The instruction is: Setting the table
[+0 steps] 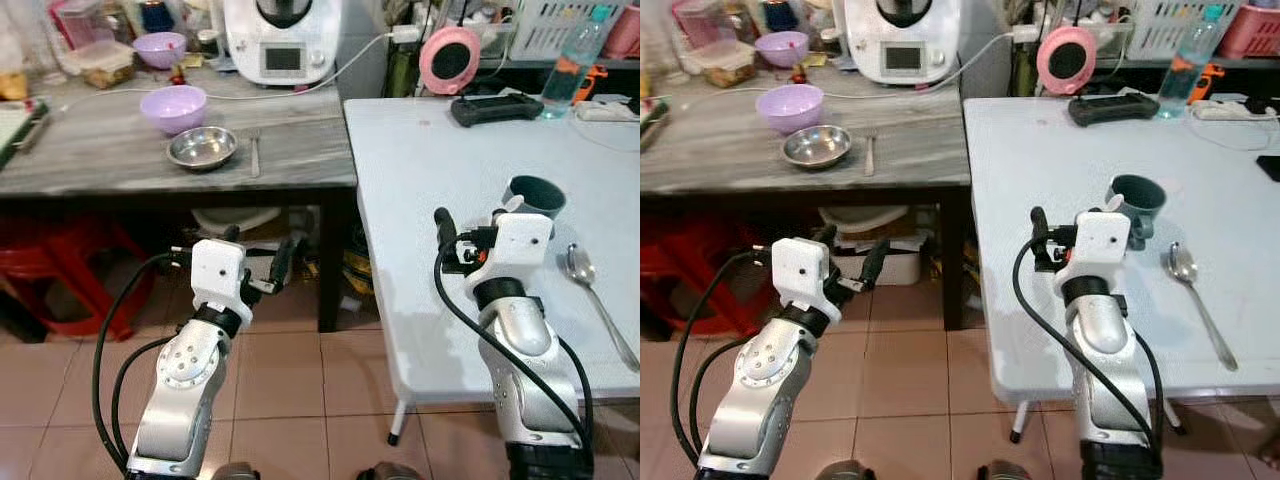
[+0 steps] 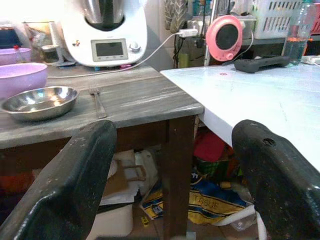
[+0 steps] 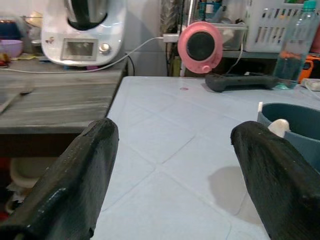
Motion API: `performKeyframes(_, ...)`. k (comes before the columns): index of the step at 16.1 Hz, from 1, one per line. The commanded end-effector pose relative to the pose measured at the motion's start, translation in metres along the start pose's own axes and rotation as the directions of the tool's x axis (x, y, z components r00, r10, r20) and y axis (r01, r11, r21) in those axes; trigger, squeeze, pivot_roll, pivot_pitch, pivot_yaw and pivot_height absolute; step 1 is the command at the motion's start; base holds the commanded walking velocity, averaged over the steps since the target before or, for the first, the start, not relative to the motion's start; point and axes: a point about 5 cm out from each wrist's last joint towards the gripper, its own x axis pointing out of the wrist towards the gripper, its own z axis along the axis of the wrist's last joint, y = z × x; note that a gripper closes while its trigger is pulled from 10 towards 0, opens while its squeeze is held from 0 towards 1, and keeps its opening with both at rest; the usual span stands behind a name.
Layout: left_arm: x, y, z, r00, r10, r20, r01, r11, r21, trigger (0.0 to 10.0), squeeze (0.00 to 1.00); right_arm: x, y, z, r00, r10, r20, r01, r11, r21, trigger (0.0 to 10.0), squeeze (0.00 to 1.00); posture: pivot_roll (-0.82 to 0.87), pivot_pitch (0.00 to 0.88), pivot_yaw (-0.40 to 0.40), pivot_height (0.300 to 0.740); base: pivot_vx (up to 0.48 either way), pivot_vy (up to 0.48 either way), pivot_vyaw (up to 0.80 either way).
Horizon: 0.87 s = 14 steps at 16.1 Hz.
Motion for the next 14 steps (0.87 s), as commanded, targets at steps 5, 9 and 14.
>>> performKeyframes(5,-0.0012,0.0049,0.001,1.0,0.009,0.001,-0.009,1.0,0.009,10.0,0.0,0.0019,0.0045,0.0042,1.0,0.019,0.014,-0.019,1.0,0.01,10.0,0.0,0.02,0.021,0.003,0.74,0.0,0.0,0.0)
performKeyframes(9,-0.0012,0.0049,0.001,1.0,0.009,0.001,-0.009,1.0,0.009,10.0,0.0,0.0019,0.0045,0.0042,1.0,0.019,0.014,-0.019,1.0,0.01,10.0,0.0,0.02,0.021,0.003,0.74,0.0,0.0,0.0)
performKeyframes(14,-0.003,0.0066,0.0004,1.0,0.017,-0.008,-0.017,1.0,0.017,10.0,0.0,0.0017,0.007,0.0,0.999,0.043,-0.007,-0.043,0.999,0.02,10.0,0.0,0.03,0.026,0.01,0.74,0.0,0.0,0.0)
